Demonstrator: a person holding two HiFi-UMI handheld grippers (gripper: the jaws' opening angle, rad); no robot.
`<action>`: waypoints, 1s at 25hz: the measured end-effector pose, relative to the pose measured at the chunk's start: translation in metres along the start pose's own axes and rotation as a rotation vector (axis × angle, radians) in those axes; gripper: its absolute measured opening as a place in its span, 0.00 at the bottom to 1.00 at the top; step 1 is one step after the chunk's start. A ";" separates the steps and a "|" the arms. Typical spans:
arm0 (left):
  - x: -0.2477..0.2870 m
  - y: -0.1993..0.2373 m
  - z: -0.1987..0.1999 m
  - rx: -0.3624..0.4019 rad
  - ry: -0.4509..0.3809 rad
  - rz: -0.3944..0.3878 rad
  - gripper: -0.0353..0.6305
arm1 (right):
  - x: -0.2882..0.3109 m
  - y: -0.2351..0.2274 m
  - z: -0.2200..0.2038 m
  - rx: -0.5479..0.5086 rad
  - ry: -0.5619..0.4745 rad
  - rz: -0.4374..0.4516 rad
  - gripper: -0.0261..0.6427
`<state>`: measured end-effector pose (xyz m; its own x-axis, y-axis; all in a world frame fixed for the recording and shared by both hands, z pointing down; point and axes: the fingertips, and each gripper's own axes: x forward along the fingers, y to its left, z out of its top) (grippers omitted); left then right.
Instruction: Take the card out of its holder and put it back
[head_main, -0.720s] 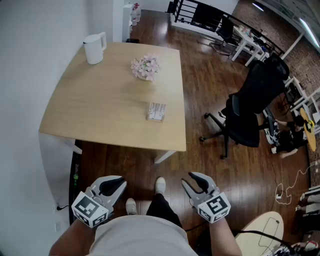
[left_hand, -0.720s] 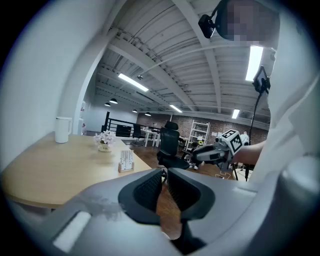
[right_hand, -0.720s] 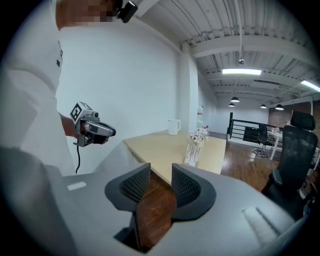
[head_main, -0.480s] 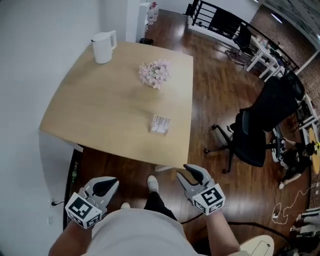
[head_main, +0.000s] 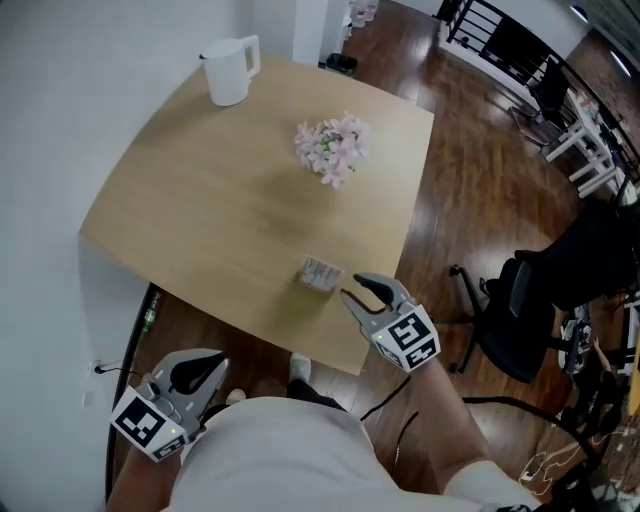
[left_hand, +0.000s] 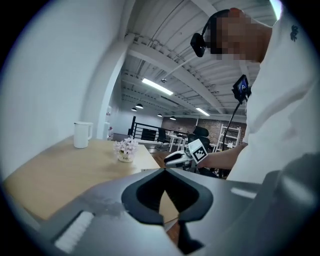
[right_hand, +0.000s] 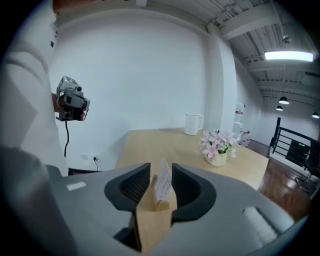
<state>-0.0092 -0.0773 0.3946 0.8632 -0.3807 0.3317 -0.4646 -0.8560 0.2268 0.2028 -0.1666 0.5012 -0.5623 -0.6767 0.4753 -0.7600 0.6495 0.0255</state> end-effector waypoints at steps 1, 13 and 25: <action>0.002 0.002 0.000 -0.010 0.006 0.019 0.06 | 0.009 -0.006 -0.005 -0.006 0.012 0.025 0.25; 0.012 0.013 -0.003 -0.117 0.035 0.169 0.06 | 0.070 -0.015 -0.039 0.019 0.066 0.276 0.24; 0.019 0.025 0.000 -0.127 0.036 0.185 0.06 | 0.075 -0.014 -0.039 0.036 0.063 0.339 0.08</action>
<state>-0.0044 -0.1056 0.4070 0.7546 -0.5122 0.4102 -0.6373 -0.7209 0.2723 0.1841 -0.2125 0.5705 -0.7642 -0.4015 0.5048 -0.5453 0.8201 -0.1732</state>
